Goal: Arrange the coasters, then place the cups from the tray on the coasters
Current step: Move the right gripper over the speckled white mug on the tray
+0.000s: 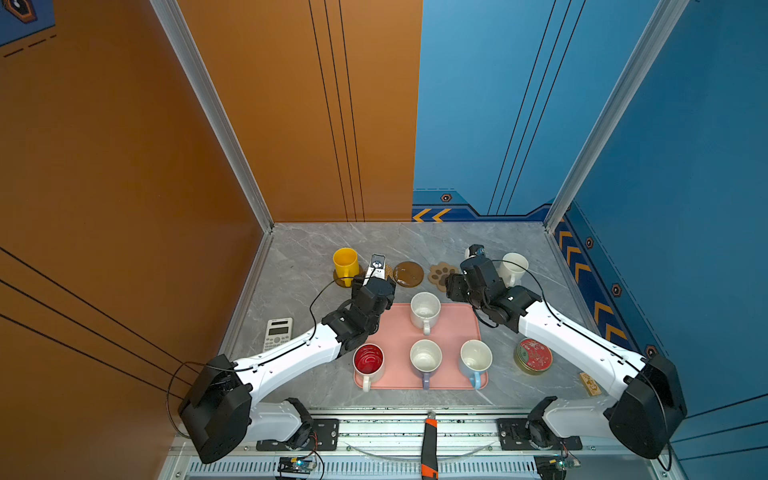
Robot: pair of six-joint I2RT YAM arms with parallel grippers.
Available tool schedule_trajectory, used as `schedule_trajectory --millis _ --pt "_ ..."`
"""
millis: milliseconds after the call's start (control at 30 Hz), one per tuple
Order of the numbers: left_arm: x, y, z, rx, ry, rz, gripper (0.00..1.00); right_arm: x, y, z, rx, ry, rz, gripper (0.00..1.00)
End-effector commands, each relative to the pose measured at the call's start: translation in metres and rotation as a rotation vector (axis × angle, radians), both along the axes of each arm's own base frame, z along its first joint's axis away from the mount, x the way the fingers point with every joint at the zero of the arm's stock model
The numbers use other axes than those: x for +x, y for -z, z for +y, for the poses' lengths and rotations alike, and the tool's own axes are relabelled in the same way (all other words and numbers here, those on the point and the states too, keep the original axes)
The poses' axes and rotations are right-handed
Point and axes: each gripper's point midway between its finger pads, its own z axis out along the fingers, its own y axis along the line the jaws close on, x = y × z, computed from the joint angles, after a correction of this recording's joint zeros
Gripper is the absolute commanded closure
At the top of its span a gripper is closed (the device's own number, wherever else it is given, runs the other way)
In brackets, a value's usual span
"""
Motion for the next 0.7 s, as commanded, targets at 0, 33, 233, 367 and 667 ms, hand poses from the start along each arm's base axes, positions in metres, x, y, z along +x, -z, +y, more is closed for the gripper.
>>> schedule_trajectory --millis 0,33,233,367,667 --pt "0.002 -0.005 -0.001 -0.011 0.004 -0.030 0.26 -0.013 -0.015 0.001 -0.018 -0.022 0.009 0.35" --pt "0.001 -0.004 -0.001 -0.008 0.005 -0.029 0.25 -0.016 -0.015 0.003 -0.016 -0.026 0.015 0.35" --pt "0.000 -0.003 0.011 -0.010 -0.014 -0.036 0.19 -0.036 -0.012 0.015 -0.070 -0.064 0.063 0.36" --pt "-0.004 -0.001 0.021 -0.035 -0.015 -0.038 0.15 -0.047 -0.006 0.018 -0.088 -0.067 0.079 0.36" --pt "-0.009 0.002 0.037 -0.145 0.004 -0.045 0.07 -0.068 0.004 0.035 -0.081 -0.104 0.123 0.34"
